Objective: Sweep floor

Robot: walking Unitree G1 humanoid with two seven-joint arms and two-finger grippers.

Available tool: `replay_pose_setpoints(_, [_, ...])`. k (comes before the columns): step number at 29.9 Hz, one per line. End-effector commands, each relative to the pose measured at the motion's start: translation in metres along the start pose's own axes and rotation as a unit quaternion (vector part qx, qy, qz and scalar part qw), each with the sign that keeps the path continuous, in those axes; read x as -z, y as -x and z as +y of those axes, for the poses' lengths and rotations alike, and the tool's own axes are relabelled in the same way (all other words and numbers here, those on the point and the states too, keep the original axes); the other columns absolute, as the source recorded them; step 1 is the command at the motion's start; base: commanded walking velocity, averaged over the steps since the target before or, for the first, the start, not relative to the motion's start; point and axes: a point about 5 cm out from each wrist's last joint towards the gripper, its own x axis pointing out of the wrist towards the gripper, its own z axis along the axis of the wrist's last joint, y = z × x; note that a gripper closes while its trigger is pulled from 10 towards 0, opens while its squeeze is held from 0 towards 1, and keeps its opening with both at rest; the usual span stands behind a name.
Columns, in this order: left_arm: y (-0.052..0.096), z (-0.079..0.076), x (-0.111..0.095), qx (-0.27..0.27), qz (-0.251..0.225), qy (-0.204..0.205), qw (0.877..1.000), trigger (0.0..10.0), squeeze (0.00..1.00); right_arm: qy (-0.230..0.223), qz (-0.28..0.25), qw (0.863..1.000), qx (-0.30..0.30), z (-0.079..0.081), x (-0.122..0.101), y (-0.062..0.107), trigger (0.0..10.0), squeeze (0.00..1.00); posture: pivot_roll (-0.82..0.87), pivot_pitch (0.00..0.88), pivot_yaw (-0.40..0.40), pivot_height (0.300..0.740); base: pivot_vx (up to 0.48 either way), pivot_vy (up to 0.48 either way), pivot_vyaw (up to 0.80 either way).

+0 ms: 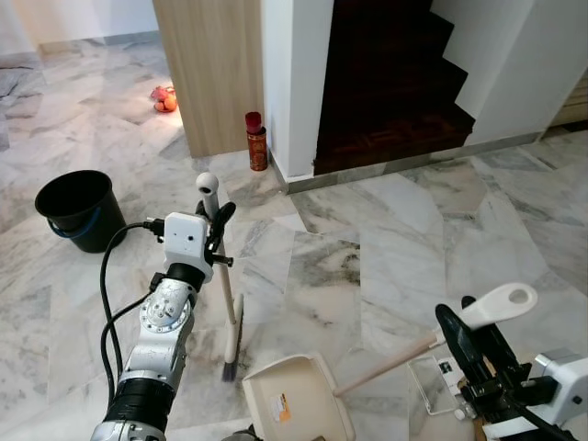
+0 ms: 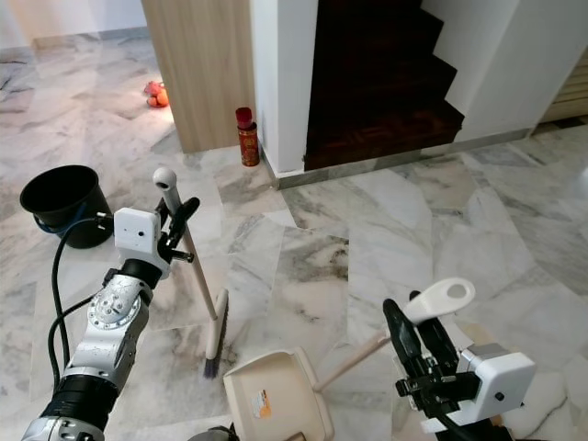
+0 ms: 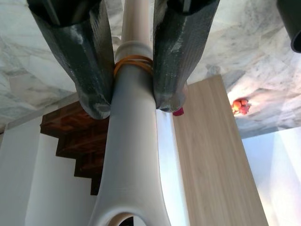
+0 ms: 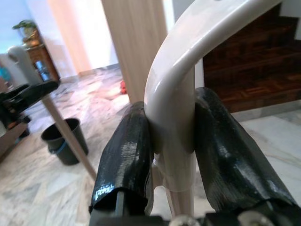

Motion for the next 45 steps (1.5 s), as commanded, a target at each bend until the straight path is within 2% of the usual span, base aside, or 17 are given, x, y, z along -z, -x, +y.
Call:
replay_pose_setpoints(1, [-0.006,0.000,-0.011,0.005,-0.029,-0.007,1.000,10.0,0.00,-0.054,-0.031,0.998,-0.032,0.016,-0.010,-0.005,10.0,0.00,-0.06,0.082,0.055,0.740,0.000,0.000,0.00])
replay_pose_setpoints(5, [-0.006,0.000,-0.011,0.006,-0.030,-0.006,1.000,10.0,0.00,-0.074,-0.049,0.996,-0.029,0.019,-0.019,-0.011,10.0,0.00,-0.06,0.082,0.055,0.740,0.000,0.000,0.00])
replay_pose_setpoints(8, [-0.006,-0.001,-0.011,0.007,-0.031,-0.006,0.999,10.0,0.00,-0.123,-0.065,0.990,-0.004,0.022,-0.027,-0.020,10.0,0.00,-0.06,0.082,0.055,0.740,0.000,0.000,0.00])
replay_pose_setpoints(12, [-0.006,-0.001,-0.011,0.006,-0.030,-0.006,1.000,10.0,0.00,-0.156,-0.070,0.985,0.007,0.030,-0.032,-0.029,10.0,0.00,-0.06,0.083,0.051,0.740,0.000,0.000,0.00])
replay_pose_setpoints(16, [-0.005,0.000,-0.011,0.006,-0.030,-0.007,1.000,10.0,0.00,-0.163,-0.078,0.983,0.023,0.032,-0.037,-0.035,10.0,0.00,-0.06,0.085,0.052,0.740,0.000,0.000,0.00])
replay_pose_setpoints(20, [-0.005,0.000,-0.010,0.006,-0.029,-0.008,1.000,10.0,0.00,-0.150,-0.102,0.982,0.048,0.037,-0.051,-0.054,10.0,0.00,-0.06,0.084,0.050,0.740,0.000,0.000,0.00])
replay_pose_setpoints(21, [-0.005,0.000,-0.010,0.006,-0.029,-0.008,1.000,10.0,0.00,-0.150,-0.102,0.982,0.048,0.037,-0.051,-0.054,10.0,0.00,-0.06,0.084,0.050,0.740,0.000,0.000,0.00])
replay_pose_setpoints(23, [-0.006,0.000,-0.011,0.004,-0.030,-0.008,1.000,10.0,0.00,-0.155,-0.118,0.976,0.099,0.032,-0.058,-0.070,10.0,0.00,-0.06,0.081,0.045,0.740,0.000,0.000,0.00])
replay_pose_setpoints(25, [-0.006,-0.001,-0.011,0.004,-0.031,-0.008,0.999,10.0,0.00,-0.152,-0.124,0.975,0.107,0.031,-0.060,-0.075,10.0,0.00,-0.06,0.081,0.045,0.740,0.000,0.000,0.00])
replay_pose_setpoints(28, [-0.006,-0.002,-0.011,0.002,-0.031,-0.007,0.999,10.0,0.00,-0.139,-0.125,0.971,0.147,0.021,-0.059,-0.087,10.0,0.00,-0.05,0.077,0.034,0.740,0.000,0.000,0.00])
replay_pose_setpoints(29, [-0.006,-0.002,-0.010,0.001,-0.032,-0.007,0.999,10.0,0.00,-0.139,-0.124,0.969,0.163,0.016,-0.057,-0.089,10.0,0.00,-0.05,0.077,0.033,0.740,0.000,0.000,0.00])
replay_pose_setpoints(30, [-0.006,-0.003,-0.011,-0.002,-0.033,-0.006,0.999,10.0,0.00,-0.133,-0.118,0.964,0.197,0.002,-0.052,-0.095,10.0,0.00,-0.04,0.074,0.027,0.740,0.000,0.000,0.00])
replay_pose_setpoints(34, [-0.005,-0.003,-0.011,-0.005,-0.034,-0.005,0.999,10.0,0.00,-0.123,-0.116,0.962,0.214,-0.008,-0.051,-0.103,10.0,0.00,-0.04,0.072,0.021,0.740,0.000,0.000,0.00])
replay_pose_setpoints(36, [-0.004,-0.002,-0.011,-0.008,-0.034,-0.004,0.999,10.0,0.00,-0.113,-0.110,0.960,0.231,-0.013,-0.053,-0.116,10.0,0.00,-0.04,0.071,0.018,0.740,0.000,0.000,0.00])
replay_pose_setpoints(39, [-0.004,-0.003,-0.011,-0.009,-0.035,-0.004,0.999,10.0,0.00,-0.108,-0.105,0.959,0.238,-0.017,-0.051,-0.119,10.0,0.00,-0.03,0.070,0.016,0.740,0.000,0.000,0.00])
replay_pose_setpoints(42, [-0.004,-0.005,-0.011,-0.011,-0.035,-0.003,0.999,10.0,0.00,-0.115,-0.110,0.950,0.268,-0.028,-0.046,-0.127,10.0,0.00,-0.03,0.069,0.014,0.740,0.000,0.000,0.00])
replay_pose_setpoints(45, [-0.003,-0.005,-0.011,-0.011,-0.037,-0.004,0.999,10.0,0.00,-0.067,-0.098,0.955,0.272,-0.033,-0.043,-0.134,10.0,0.00,-0.03,0.068,0.013,0.740,0.000,0.000,0.00])
